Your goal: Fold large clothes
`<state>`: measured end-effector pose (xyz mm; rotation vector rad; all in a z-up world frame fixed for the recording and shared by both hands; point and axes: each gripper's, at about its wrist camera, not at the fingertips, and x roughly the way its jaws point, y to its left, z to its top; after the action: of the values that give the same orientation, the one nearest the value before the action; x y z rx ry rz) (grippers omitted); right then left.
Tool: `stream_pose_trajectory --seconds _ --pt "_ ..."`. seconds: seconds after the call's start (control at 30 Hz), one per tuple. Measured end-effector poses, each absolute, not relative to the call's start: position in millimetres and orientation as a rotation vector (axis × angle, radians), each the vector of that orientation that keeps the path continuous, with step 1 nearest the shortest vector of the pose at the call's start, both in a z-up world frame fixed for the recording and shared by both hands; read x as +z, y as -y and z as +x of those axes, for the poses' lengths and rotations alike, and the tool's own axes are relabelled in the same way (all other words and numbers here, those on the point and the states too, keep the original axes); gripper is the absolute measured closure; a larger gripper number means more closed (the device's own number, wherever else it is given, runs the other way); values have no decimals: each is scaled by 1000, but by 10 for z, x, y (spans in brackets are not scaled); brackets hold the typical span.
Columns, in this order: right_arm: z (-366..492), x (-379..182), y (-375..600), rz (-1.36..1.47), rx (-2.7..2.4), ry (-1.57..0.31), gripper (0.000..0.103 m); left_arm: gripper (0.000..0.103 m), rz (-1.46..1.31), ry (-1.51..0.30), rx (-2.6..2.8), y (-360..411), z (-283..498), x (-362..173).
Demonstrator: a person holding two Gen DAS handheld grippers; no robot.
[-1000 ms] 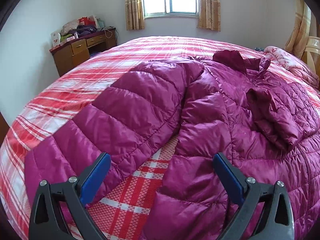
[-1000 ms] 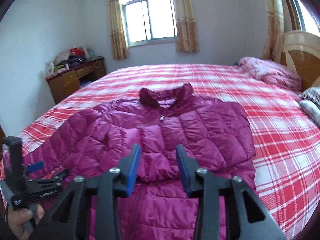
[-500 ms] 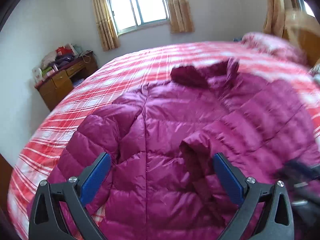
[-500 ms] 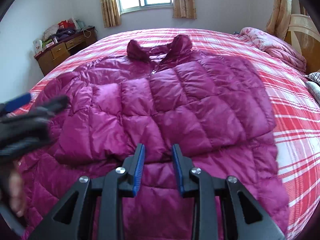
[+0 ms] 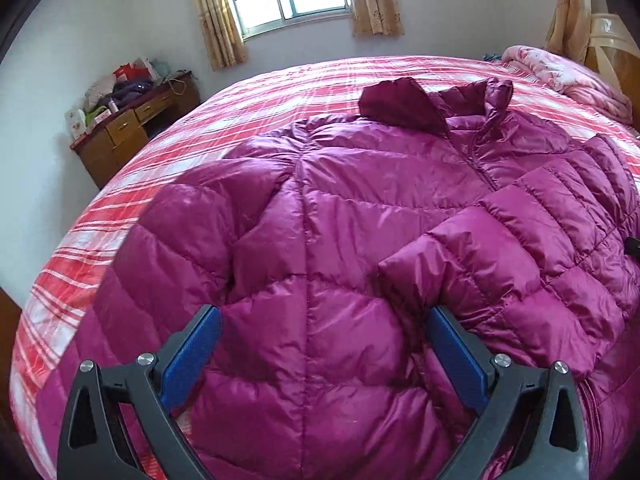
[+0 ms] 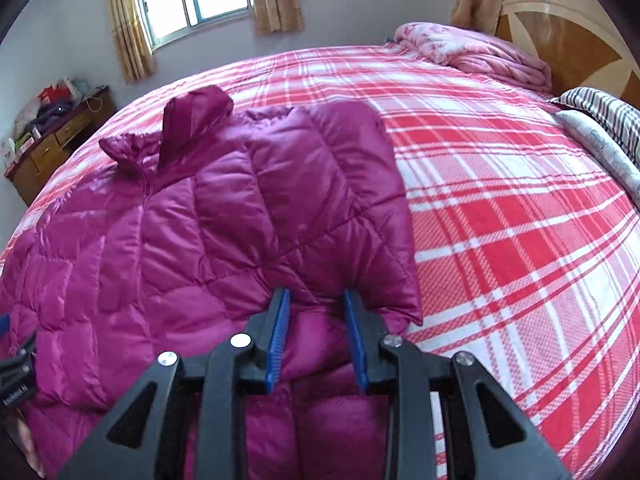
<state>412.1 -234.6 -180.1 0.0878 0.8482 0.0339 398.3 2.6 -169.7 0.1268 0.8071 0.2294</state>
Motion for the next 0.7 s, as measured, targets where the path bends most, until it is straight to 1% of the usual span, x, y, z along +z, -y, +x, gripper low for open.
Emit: stream_pose_trajectory --seconds 0.07,0.17,0.27,0.33,0.53,0.6,0.7 --pt "4131 -1826 2353 84 38 -856 71 1 114 -761 256 -24 3889 -1540" --pt "4146 -1842 2374 88 40 -860 71 1 35 -627 197 25 3722 -1153" --pt "4130 -1843 2353 73 33 -857 71 1 30 -619 111 191 3742 -998" --pt "4132 -1857 2311 66 29 -855 71 1 36 -666 67 318 3862 -1076" --pt "4097 -1857 2314 77 30 -846 71 1 60 -830 111 440 4232 -1636" --pt "4099 -1855 2316 78 31 -845 71 1 24 -853 90 381 4272 -1756" --pt "4102 -1857 2315 78 30 -846 71 1 -4 -856 74 340 4264 -1786"
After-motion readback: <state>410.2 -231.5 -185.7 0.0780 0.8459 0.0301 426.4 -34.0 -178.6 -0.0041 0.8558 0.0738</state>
